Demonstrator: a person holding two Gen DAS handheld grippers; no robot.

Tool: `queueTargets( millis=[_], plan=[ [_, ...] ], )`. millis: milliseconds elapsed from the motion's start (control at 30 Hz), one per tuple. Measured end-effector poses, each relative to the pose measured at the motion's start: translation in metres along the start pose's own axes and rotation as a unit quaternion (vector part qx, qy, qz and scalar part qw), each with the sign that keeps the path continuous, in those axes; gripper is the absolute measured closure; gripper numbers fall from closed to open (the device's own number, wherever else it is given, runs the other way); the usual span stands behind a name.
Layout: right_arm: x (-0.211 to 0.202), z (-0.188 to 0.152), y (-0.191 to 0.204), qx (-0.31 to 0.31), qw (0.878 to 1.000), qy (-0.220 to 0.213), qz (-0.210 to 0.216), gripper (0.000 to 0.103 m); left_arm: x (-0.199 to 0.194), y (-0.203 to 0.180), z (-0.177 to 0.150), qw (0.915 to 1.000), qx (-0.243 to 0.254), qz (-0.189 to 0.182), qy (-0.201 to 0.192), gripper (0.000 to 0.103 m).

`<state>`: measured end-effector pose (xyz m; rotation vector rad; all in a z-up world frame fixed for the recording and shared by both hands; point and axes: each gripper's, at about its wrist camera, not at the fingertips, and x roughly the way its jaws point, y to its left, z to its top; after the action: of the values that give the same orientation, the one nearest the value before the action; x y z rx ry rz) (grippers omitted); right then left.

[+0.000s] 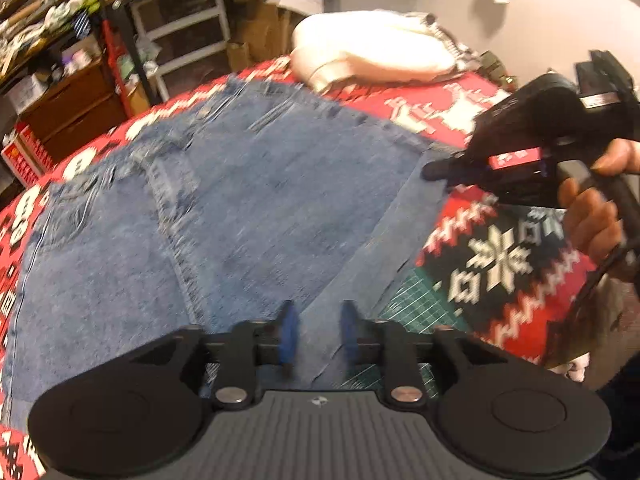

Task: Fold clothes
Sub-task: 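Hold the folded leg with the right gripper while the left gripper grasps the shorts' edge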

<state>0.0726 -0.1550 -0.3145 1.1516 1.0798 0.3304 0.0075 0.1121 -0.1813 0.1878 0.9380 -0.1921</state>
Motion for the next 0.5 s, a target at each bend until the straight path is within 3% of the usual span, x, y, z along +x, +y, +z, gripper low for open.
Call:
queueTargets(
  millis=[200,500],
  plan=[
    [-0.005,-0.007,0.022,-0.02,0.999,-0.023,-0.029,0.101,0.007,-0.027,0.008,0.9984,0.055,-0.002,-0.009,0.07],
    [-0.015,0.008,0.009,0.04,0.999,-0.019,0.009,0.101,0.024,-0.044,0.008,0.9943,0.1,0.035,-0.006,0.07]
  ],
)
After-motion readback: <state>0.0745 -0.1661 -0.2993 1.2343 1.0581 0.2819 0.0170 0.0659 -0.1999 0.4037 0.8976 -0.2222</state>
